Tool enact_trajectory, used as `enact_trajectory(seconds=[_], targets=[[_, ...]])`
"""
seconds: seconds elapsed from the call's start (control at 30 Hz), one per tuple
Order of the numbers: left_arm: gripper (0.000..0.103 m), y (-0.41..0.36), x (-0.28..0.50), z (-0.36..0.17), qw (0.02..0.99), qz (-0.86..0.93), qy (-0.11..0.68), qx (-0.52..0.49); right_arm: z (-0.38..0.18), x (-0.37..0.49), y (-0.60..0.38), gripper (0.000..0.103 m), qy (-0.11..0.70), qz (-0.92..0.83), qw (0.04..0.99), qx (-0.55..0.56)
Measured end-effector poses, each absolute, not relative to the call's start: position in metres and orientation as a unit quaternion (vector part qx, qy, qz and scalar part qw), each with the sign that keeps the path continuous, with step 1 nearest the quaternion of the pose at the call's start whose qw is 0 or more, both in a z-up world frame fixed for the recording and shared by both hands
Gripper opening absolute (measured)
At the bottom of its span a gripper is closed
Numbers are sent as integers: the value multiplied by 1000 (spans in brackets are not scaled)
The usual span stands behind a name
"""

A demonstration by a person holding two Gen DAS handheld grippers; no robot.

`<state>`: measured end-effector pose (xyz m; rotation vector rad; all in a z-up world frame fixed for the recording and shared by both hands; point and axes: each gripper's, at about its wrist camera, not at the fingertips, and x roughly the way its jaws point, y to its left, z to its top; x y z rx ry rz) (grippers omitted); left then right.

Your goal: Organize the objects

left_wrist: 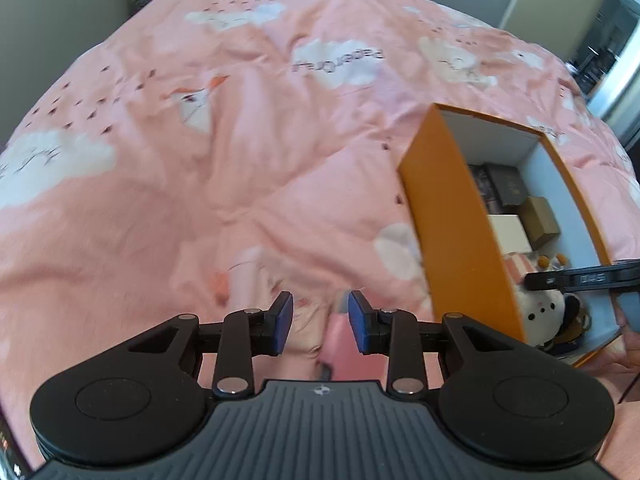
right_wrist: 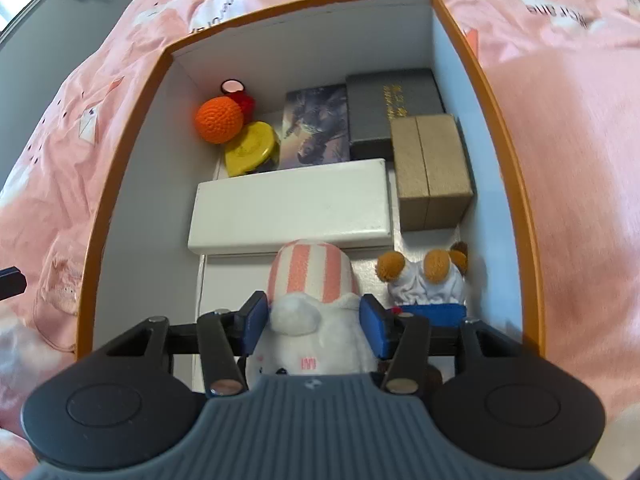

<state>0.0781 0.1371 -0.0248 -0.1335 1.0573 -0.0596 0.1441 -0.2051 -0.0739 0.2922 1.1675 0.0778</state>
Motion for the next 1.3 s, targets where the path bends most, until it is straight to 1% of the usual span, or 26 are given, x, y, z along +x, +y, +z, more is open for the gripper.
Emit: enact_trajectory(seconds=[0.1, 0.3, 0.37, 0.47, 0.6, 0.7, 0.9, 1.0, 1.03, 1.07, 1.13, 1.3], targets=[[38, 144, 67, -20, 868, -8, 494, -58, -51, 136, -199, 56, 516, 51, 844, 140], [38, 150, 56, -20, 879, 29, 474, -52, 8, 123, -151, 57, 440, 132, 882, 106], [38, 147, 54, -22, 882, 32, 469, -40, 19, 126, -129, 62, 424, 154, 888, 89], [38, 142, 48, -24, 885, 25, 465, -31, 23, 138, -100, 62, 424, 180, 884, 76], [38, 144, 44, -26, 890, 38, 453, -23, 14, 151, -59, 62, 438, 201, 875, 37], [42, 151, 41, -27, 896, 55, 441, -18, -2, 160, -36, 61, 466, 202, 861, 24], [42, 172, 44, -42, 878, 52, 471, -61, -45, 171, -10, 60, 527, 181, 830, 34], [42, 183, 45, -50, 869, 52, 484, -87, -63, 174, -4, 62, 551, 168, 816, 47], [42, 187, 45, -53, 867, 53, 487, -95, -69, 176, -2, 65, 561, 164, 810, 51], [42, 190, 45, -56, 864, 53, 490, -101, -75, 176, 0, 73, 570, 161, 804, 54], [42, 196, 45, -60, 860, 52, 495, -115, -84, 177, 2, 78, 582, 158, 795, 62], [42, 200, 44, -63, 858, 49, 495, -128, -98, 180, 14, 78, 595, 149, 788, 45]])
